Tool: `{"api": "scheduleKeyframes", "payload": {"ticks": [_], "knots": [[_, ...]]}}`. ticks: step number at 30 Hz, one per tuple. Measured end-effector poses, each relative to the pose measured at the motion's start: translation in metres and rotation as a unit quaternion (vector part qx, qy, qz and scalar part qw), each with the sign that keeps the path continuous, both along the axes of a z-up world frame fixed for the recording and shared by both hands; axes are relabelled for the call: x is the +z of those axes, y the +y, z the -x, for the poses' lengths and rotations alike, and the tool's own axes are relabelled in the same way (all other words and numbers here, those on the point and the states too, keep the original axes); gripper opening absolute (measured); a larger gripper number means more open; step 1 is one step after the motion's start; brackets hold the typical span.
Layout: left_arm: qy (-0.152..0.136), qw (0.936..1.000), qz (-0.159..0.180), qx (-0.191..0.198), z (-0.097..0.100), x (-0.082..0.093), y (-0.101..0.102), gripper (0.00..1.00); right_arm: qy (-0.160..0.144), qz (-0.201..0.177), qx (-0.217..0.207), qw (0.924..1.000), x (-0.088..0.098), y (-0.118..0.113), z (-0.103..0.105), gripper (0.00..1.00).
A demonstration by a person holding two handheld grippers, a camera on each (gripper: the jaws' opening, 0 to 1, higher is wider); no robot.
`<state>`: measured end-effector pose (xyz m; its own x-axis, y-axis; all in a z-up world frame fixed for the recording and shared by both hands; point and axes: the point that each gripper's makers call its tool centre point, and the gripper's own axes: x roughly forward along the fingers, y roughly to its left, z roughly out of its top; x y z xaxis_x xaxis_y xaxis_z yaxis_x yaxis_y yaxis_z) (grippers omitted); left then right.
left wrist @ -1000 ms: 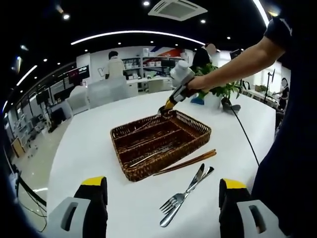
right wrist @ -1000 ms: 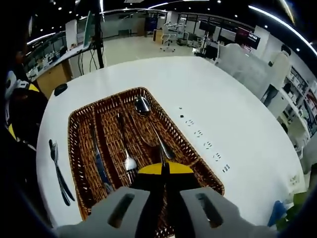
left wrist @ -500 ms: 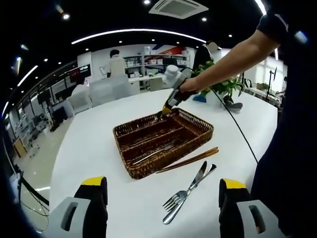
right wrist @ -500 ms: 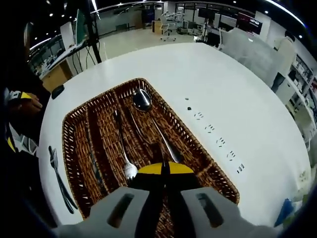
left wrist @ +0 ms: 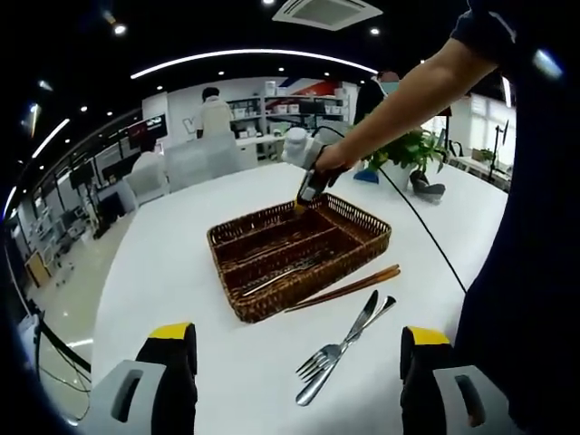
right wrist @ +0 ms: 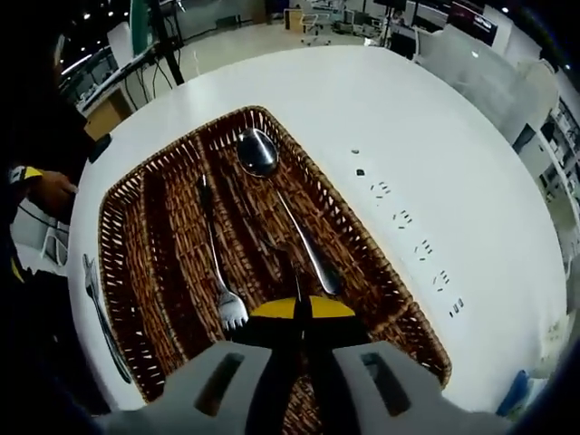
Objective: Arrange the knives, forks, and spoons in their matching storage slots by inserting each utensil handle-first until every utensil is classified and aligned in the correct compartment
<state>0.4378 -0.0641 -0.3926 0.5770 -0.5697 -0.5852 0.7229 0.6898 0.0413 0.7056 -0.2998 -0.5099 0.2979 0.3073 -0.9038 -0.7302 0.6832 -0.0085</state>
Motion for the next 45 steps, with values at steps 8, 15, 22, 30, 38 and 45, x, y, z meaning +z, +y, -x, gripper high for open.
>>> {"api": "scheduleKeyframes", "payload": {"ticks": [8, 15, 22, 30, 38, 45], "knots": [[0.006, 0.9999, -0.010, -0.002, 0.002, -0.004, 0.003, 0.97, 0.008, 0.013, 0.008, 0.9998, -0.008, -0.007, -0.004, 0.02], [0.002, 0.9999, -0.014, 0.007, 0.001, -0.003, 0.008, 0.97, 0.002, 0.038, 0.014, 0.9992, -0.011, -0.010, -0.009, 0.10], [0.004, 0.9998, -0.016, 0.009, 0.002, -0.004, 0.009, 0.97, -0.004, 0.053, 0.021, 0.9984, -0.005, -0.015, -0.006, 0.13], [-0.010, 0.9999, -0.009, 0.007, -0.003, 0.004, 0.005, 0.97, -0.039, 0.037, 0.019, 0.9984, 0.018, -0.019, -0.005, 0.19], [-0.016, 0.9999, 0.001, -0.004, -0.004, 0.007, -0.003, 0.98, -0.071, 0.009, 0.014, 0.9973, 0.038, -0.015, 0.003, 0.39], [-0.015, 0.9992, 0.031, -0.022, -0.007, 0.010, -0.015, 1.00, -0.118, -0.043, -0.021, 0.9919, 0.067, -0.014, 0.039, 0.54]]}}
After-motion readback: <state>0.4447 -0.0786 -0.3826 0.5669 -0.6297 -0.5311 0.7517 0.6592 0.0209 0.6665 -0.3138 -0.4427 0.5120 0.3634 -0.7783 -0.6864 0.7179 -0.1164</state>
